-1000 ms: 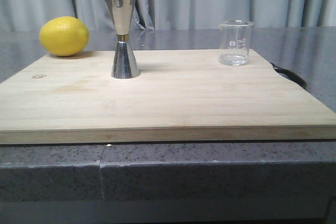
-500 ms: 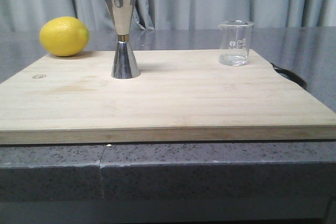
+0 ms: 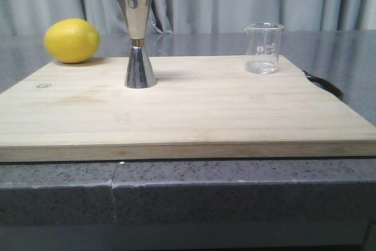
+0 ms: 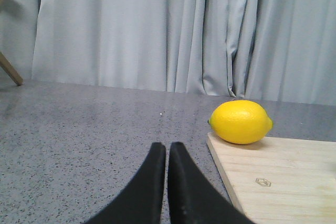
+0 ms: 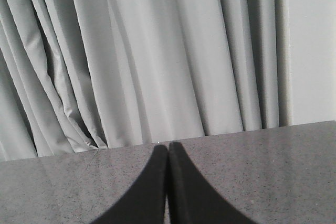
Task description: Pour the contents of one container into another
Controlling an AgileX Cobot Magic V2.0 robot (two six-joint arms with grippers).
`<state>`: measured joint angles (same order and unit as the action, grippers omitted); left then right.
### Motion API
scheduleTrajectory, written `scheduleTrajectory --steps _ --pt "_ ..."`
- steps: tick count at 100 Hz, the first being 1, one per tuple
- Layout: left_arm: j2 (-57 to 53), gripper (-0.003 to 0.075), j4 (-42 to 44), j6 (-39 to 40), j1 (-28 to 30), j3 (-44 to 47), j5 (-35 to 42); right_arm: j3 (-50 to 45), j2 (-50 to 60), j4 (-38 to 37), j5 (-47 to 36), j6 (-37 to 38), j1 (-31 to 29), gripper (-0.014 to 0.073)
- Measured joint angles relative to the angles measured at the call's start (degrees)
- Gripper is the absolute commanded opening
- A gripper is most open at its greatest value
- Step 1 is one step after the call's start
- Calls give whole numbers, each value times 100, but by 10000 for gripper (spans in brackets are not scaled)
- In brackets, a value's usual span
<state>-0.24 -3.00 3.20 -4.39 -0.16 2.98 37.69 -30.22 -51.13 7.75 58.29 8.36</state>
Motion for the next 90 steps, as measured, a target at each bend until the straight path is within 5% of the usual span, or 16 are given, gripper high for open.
scheduleTrajectory --steps 90 --pt "0 -19 0 9 0 0 0 0 0 376 4 -326 0 -55"
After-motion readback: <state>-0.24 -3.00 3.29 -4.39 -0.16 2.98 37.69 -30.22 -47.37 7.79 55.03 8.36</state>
